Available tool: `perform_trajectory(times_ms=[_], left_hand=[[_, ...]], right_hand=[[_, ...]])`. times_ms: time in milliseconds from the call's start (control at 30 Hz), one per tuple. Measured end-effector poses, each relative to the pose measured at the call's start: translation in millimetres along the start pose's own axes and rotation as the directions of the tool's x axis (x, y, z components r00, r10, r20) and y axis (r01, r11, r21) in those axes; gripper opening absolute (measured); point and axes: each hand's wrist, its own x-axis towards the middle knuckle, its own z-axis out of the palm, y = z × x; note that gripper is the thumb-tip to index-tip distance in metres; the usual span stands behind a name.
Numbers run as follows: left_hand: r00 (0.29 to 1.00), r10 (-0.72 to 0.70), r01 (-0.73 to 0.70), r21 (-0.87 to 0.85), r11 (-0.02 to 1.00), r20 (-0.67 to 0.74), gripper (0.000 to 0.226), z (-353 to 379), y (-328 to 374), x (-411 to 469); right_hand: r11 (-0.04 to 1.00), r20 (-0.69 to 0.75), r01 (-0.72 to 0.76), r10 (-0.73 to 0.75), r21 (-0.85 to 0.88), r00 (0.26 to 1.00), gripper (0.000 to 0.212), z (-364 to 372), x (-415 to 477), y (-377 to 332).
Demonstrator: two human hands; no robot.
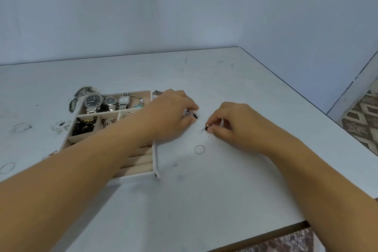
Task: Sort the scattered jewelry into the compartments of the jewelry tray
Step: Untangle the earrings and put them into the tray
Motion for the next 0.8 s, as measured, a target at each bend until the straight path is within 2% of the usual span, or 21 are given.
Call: perform_trajectory(times_ms=[167, 267, 467, 533, 667, 800], left_hand=[[1.0, 0.012, -0.012, 0.026, 1.0, 0.004, 0.023, 2.2, -1.4, 10.8], [0.999, 0.028, -0.027, 0.014, 1.0, -0.026, 0.017, 3.2, -0.8, 12.0], [0.997, 0.072, -0.071, 0.033, 0.997, -0.026, 0.009, 3.0, 3.1, 13.0], [0.997, 0.074, -0.074, 0.011, 0.997, -0.028, 0.012, 3.9, 3.2, 13.0], [1.0, 0.017, -0.017, -0.004, 1.0, 0.026, 0.034, 3.3, 2.0, 13.7], [1.0, -0.029, 0.029, -0.016, 0.999, -0.008, 0.02, 2.3, 4.8, 14.8]], right_hand=[[1.0, 0.037, -0.011, 0.01, 0.023, 0.999, 0.011, 2.2, 0.6, -2.6], [0.996, 0.006, -0.036, 0.035, 0.086, 0.999, 0.006, 0.4, -1.2, -2.4], [0.993, -0.054, -0.06, 0.066, 0.099, 0.996, 0.006, -2.6, -1.0, -2.2], [0.994, -0.084, -0.054, 0.062, 0.094, 0.995, 0.007, -1.7, -0.4, -2.2], [0.994, -0.129, -0.043, 0.056, 0.101, 0.99, 0.011, 0.2, 0.2, -1.2], [0.995, -0.114, -0.057, 0.067, 0.085, 0.991, 0.018, 0.7, 0.4, -3.1]])
